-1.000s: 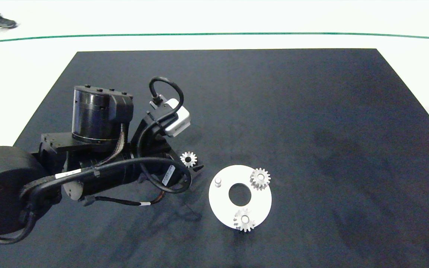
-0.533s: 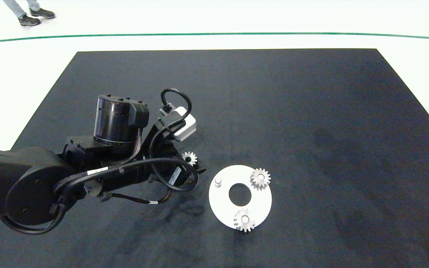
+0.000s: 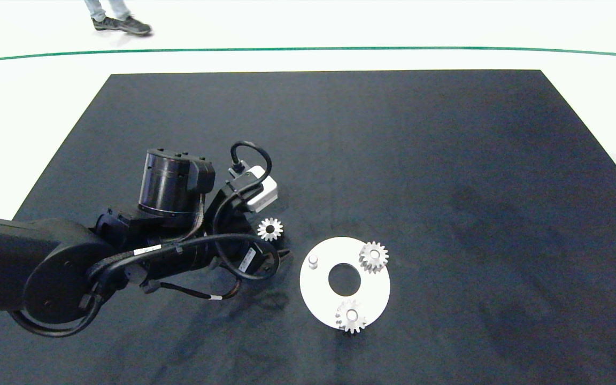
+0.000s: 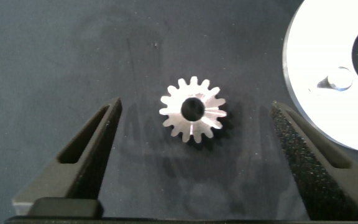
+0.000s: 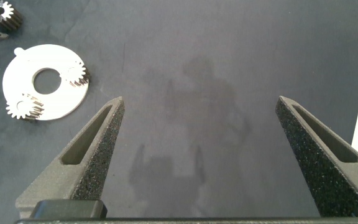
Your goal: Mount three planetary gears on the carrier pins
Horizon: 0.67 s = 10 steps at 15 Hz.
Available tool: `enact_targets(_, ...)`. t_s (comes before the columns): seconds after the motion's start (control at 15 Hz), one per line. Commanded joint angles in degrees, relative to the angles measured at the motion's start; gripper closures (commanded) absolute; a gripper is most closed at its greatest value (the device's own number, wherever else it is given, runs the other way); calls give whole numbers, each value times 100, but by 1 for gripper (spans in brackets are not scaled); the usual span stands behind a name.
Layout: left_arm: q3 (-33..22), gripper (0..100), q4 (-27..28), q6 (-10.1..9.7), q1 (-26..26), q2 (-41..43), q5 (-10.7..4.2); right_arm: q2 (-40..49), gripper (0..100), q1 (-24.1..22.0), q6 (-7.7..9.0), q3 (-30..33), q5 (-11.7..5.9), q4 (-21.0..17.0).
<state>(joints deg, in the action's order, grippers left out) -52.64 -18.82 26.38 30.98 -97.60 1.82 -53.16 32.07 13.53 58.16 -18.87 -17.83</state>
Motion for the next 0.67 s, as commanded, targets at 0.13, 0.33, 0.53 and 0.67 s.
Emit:
enact_targets(0.13,131,13,-289,16,-92,-84,38,-1,0,1,9,2,-11,-9)
enact_targets(0.33,184,19,-473,16,-83,-181,38,8,0,1,9,2,-11,-9)
enact_targets(0.53,175,25,-482,34,-83,-207,38,-1,0,1,9,2,-11,-9)
enact_targets(0.67,193,30,-482,34,-83,-207,38,-1,0,1,9,2,-11,-9)
